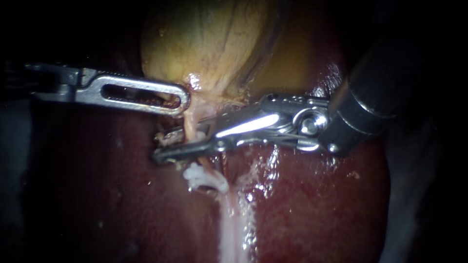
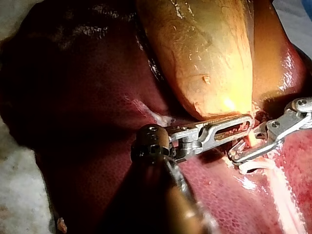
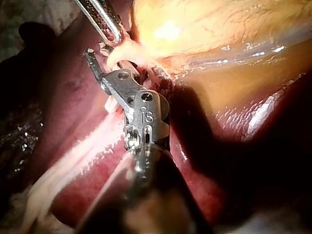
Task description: Clipping third clip left tube
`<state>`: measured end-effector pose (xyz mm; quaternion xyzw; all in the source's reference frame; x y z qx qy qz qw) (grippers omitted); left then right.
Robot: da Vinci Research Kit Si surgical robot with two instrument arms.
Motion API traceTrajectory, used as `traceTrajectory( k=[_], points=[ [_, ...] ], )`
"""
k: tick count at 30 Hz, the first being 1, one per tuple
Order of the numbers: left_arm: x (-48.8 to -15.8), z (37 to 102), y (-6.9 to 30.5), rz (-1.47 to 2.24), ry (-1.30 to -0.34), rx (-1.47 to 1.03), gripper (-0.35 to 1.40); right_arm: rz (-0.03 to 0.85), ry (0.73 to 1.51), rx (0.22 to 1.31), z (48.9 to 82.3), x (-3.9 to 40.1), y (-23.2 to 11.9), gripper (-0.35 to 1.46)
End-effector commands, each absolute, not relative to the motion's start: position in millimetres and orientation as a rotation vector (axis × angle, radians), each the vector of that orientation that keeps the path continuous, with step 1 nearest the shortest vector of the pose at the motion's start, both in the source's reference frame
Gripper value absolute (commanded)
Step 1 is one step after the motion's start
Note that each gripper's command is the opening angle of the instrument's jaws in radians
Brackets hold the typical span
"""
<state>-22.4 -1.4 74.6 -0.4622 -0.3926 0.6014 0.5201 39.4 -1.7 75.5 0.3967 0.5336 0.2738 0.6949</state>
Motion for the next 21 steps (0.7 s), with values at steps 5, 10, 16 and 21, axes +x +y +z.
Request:
traceTrajectory(
  k=[5,10,16,21],
  points=[
    [-22.4,74.6,-1.3,1.442,-0.941,-1.108,-0.35,0.645,1.124,0.916,75.8,39.1,-1.7,-0.35],
    [-22.4,74.6,-1.3,1.442,-0.941,-1.108,-0.35,0.64,1.11,0.912,76.1,39.1,-2.2,-0.35],
    [-22.5,74.7,-1.3,1.442,-0.941,-1.108,-0.35,0.639,1.105,0.919,76.2,39.1,-2.3,-0.35],
    [-22.5,74.8,-1.2,1.442,-0.941,-1.108,-0.35,0.644,1.103,0.922,76.4,39.0,-2.3,-0.35]
  ],
)
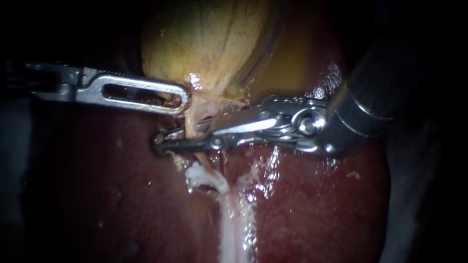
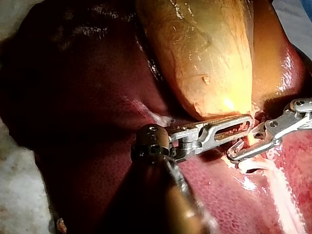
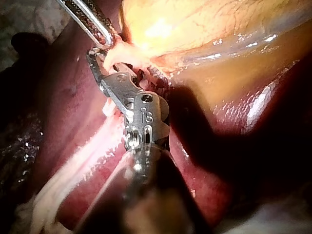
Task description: Clipping third clip left tube
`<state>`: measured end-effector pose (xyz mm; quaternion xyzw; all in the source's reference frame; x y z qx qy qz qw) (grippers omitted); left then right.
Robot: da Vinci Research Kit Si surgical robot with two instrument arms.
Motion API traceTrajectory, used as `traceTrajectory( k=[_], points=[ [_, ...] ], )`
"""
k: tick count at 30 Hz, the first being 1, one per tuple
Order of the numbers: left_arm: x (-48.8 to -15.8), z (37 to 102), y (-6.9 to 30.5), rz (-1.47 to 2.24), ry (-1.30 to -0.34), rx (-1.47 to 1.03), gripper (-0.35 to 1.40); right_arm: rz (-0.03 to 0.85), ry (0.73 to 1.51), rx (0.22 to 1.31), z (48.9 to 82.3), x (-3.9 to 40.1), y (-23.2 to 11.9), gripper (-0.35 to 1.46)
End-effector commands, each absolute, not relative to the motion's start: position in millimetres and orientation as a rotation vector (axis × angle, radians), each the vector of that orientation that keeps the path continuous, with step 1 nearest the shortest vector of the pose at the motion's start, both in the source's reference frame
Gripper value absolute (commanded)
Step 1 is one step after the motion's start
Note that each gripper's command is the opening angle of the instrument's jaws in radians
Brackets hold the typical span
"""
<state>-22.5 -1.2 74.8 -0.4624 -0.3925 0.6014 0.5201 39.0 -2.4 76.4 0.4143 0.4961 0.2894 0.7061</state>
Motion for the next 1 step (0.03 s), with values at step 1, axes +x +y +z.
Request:
traceTrajectory(
  k=[1],
  points=[
    [-22.5,74.8,-1.2,1.442,-0.941,-1.108,-0.35,0.644,1.103,0.922,76.4,39.0,-2.3,-0.35]
  ],
)
